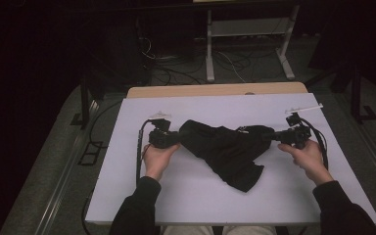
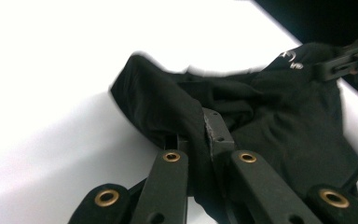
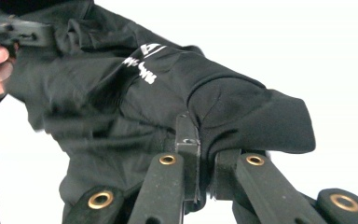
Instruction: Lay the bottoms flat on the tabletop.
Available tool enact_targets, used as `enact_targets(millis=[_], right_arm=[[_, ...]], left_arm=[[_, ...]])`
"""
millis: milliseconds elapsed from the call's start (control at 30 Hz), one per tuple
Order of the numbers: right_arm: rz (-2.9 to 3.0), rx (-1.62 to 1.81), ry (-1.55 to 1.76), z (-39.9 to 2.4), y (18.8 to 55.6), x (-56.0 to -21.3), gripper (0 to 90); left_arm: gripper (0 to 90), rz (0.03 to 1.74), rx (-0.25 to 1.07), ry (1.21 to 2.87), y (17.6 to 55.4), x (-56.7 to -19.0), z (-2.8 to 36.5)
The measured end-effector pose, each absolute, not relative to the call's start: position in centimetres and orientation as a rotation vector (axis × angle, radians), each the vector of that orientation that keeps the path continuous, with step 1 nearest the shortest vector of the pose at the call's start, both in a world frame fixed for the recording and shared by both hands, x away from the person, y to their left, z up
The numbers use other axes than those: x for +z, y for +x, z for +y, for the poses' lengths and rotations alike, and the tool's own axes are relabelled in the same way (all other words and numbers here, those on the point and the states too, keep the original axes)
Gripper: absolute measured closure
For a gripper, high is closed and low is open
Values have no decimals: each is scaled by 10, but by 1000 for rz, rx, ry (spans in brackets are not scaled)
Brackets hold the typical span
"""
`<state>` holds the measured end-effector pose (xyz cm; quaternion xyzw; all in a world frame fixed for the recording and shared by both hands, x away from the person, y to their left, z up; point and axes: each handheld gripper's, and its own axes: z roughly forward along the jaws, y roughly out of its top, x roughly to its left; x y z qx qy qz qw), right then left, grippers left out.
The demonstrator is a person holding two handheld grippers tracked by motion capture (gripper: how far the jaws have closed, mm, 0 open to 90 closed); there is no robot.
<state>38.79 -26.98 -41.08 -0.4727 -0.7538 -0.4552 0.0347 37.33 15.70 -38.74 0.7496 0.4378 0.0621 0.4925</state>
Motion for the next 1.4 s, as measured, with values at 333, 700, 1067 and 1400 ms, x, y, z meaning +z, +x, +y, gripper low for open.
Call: enact_targets(millis=[333,700,1067,1400], right_arm=[[-2440,-1418,-1344,-232,407,-375,834],[-2323,-1062,-1453,-256,378,-446,833],[-2409,-1056,-1490,-269,367,-445,828],[-2419,-1095,-1480,-268,365,-446,824]], left_arm=[[863,1119,149,1831,324,-421,161],[846,1154,-64,2025,299,-451,139],[518,1101,187,1994,319,-418,153],[443,937,253,2031,387,-402,139]])
